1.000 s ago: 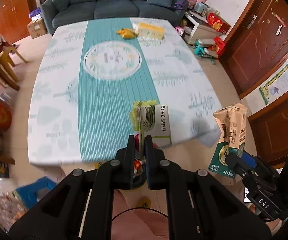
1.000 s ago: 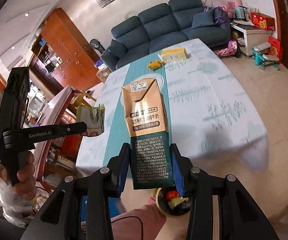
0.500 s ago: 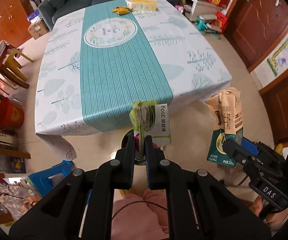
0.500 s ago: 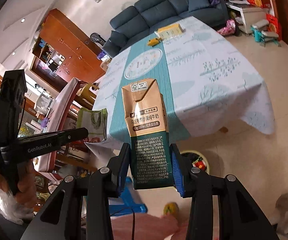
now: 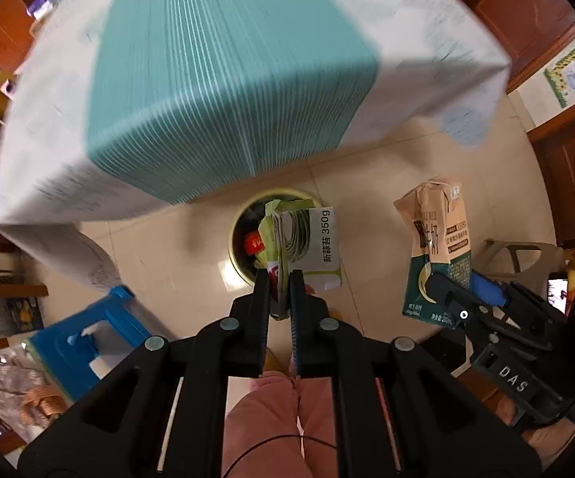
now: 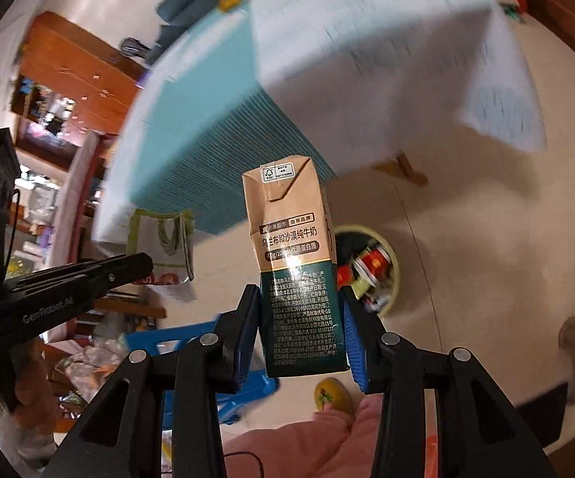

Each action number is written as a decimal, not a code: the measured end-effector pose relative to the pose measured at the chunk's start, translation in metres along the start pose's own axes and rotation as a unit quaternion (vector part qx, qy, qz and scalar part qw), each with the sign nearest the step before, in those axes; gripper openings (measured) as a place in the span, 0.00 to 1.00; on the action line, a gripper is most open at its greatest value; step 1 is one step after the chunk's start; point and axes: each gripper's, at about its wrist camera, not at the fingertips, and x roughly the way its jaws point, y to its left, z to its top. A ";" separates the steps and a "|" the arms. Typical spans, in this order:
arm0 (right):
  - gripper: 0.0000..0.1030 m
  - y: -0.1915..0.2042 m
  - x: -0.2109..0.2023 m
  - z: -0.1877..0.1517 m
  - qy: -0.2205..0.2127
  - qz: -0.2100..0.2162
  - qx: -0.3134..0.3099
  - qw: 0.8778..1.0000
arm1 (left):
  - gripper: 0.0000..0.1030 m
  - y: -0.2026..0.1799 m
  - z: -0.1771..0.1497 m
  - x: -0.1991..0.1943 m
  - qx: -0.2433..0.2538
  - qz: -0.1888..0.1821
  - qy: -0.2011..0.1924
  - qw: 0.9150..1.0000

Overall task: Collect trash
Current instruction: 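Lift the snack bag and milk carton and carry both over the bin, then open both tools to drop the bag and carton into the bin, then move both tools back over the table toward the yellow bag and box, then grasp the yellow bag with the left tool while the right tool grasps the yellow box, then lift the yellow bag and yellow box and carry both over the bin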

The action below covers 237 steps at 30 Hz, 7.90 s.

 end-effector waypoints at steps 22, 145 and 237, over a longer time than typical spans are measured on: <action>0.38 -0.069 0.258 -0.023 0.077 -0.018 0.036 0.996 | 0.07 0.012 0.011 0.286 0.019 0.006 0.089 0.996; 0.59 0.142 0.201 0.704 0.031 -0.051 -0.450 0.891 | 0.73 0.117 0.592 0.005 -0.246 -0.008 -0.070 0.967; 0.49 0.134 -0.034 0.070 0.005 0.006 -0.003 1.000 | 0.09 0.121 -0.002 -0.152 -0.053 -0.048 -0.122 0.990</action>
